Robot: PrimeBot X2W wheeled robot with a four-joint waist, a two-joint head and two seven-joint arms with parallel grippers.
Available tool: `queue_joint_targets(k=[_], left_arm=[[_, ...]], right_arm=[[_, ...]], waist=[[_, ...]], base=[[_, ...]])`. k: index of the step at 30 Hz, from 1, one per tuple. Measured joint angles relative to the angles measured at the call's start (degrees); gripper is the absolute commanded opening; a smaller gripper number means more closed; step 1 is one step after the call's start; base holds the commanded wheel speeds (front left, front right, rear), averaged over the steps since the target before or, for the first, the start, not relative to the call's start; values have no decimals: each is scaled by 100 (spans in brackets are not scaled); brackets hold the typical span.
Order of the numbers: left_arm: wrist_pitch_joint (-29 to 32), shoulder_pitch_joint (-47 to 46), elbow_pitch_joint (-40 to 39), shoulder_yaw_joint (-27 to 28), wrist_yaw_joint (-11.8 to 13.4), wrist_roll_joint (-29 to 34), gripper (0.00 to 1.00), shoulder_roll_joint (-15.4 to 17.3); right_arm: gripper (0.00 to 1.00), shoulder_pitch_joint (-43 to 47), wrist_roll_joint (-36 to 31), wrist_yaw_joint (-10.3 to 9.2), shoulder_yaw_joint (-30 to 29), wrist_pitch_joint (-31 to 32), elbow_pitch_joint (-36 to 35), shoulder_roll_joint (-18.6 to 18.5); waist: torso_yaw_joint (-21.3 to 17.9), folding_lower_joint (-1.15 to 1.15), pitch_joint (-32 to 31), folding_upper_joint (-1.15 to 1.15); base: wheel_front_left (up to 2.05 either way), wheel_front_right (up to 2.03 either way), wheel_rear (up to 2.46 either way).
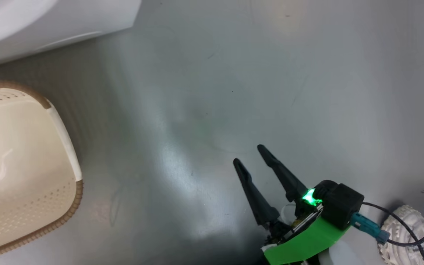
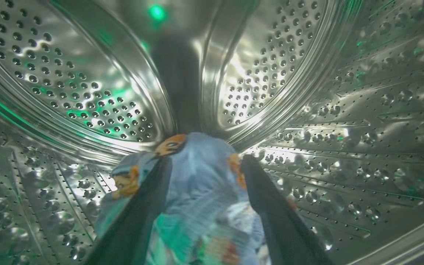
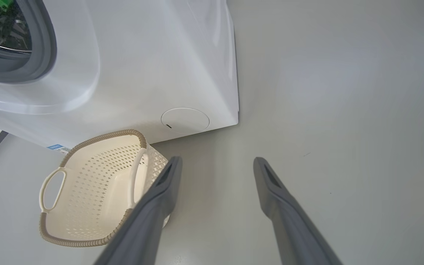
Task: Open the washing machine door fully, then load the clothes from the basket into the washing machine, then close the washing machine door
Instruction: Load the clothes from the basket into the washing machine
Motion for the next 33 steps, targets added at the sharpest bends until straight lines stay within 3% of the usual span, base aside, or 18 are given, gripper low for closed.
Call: queue_joint_targets(k=[19, 33], left_arm=[[-365, 1137, 63, -146, 0, -190, 100, -703], [-370, 2438, -313, 511, 0, 108, 100, -1296]], right_arm=[[100, -152, -204, 0, -445, 0, 399, -8], [100, -163, -216, 0, -643, 0, 720, -13]], waist=[[519, 0, -760, 0], [802, 0, -1465, 0]], base=[[0, 0, 0], [0, 0, 0]])
